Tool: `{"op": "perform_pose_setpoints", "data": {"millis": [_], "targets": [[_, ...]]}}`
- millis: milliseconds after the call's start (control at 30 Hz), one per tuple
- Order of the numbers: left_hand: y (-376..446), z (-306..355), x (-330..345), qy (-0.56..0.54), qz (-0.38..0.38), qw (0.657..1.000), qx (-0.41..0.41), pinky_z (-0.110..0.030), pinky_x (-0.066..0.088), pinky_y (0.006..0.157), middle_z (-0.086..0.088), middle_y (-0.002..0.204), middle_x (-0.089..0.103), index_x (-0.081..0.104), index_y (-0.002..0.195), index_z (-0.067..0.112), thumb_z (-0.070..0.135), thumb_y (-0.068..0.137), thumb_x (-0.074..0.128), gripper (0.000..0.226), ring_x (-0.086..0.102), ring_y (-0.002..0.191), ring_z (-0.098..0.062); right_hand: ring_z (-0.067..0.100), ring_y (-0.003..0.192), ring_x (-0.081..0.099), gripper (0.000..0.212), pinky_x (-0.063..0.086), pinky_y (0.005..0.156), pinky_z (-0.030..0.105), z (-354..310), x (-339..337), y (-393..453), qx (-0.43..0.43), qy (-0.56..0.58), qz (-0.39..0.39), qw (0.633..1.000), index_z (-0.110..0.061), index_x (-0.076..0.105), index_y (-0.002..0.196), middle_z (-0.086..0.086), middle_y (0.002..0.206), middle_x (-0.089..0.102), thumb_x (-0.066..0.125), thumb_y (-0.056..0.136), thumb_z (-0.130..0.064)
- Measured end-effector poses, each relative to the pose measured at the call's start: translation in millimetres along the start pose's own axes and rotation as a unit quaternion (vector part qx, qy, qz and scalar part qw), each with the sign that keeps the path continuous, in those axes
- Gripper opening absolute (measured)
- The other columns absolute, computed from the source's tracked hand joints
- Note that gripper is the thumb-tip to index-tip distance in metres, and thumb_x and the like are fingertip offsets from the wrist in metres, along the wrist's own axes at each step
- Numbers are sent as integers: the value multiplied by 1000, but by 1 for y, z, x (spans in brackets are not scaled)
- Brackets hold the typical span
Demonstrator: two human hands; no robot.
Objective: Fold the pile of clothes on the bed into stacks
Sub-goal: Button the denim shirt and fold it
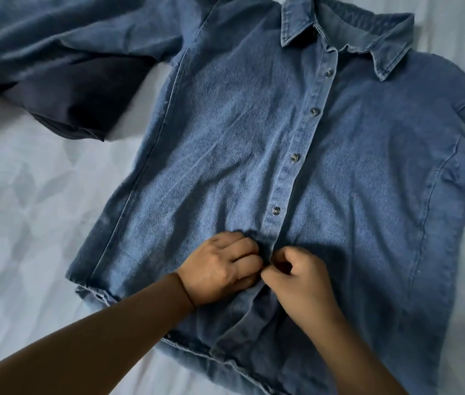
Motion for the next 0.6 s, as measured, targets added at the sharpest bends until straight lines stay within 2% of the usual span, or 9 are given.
{"op": "perform_pose_setpoints", "data": {"millis": [67,167,267,333,433,533,600], "targets": [[-1,0,0,-6,7,1000,-19,-30,45,71,-4,94,54,55,91,12,25,94,51,13,53,77,-21,3,53,41,31,39,64,32,4,-1,0,-6,27,-12,1000,-23,46,51,-12,52,49,67,70,-12],[-3,2,0,-12,22,997,-69,-26,45,75,-7,84,62,52,88,15,23,87,61,12,56,77,-20,2,52,41,21,33,52,17,8,-6,0,-13,62,-40,997,-12,53,59,-8,55,47,67,74,-6],[-7,6,-3,-44,19,992,-117,-24,43,81,-7,86,64,55,91,17,25,87,62,12,56,83,-17,0,55,46,19,36,54,13,9,-13,3,-15,85,-79,993,-12,58,63,-7,59,51,71,76,-8],[-9,10,-5,-64,7,988,-142,-25,43,82,-6,88,64,59,91,16,26,86,63,12,58,85,-17,1,58,47,24,38,59,16,10,-12,3,-19,61,-92,994,-17,54,60,-10,62,51,71,76,-12],[-9,18,-6,-71,-10,982,-175,-28,45,80,-4,88,65,64,88,13,32,84,64,19,60,84,-18,5,63,44,24,36,70,30,11,-6,2,-44,11,-75,996,-21,46,63,-15,70,49,66,73,-13],[-7,18,-5,-67,-6,980,-189,-26,43,80,-3,86,64,62,86,15,35,83,63,20,58,83,-15,5,65,43,26,35,73,34,12,-4,1,-48,14,-75,996,-27,46,62,-16,72,50,65,73,-12],[-5,18,-5,-77,3,978,-194,-23,40,80,-3,84,63,57,88,19,33,82,62,16,55,82,-12,6,64,44,23,37,73,35,12,-5,4,-40,15,-77,996,-23,48,62,-13,70,51,65,73,-13]]}}
Point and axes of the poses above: each hand's wrist, its own y-axis towards the middle knuckle, its own x-axis out of the palm, z = x × y, the point moved 1 cm from there along y, towards the middle knuckle
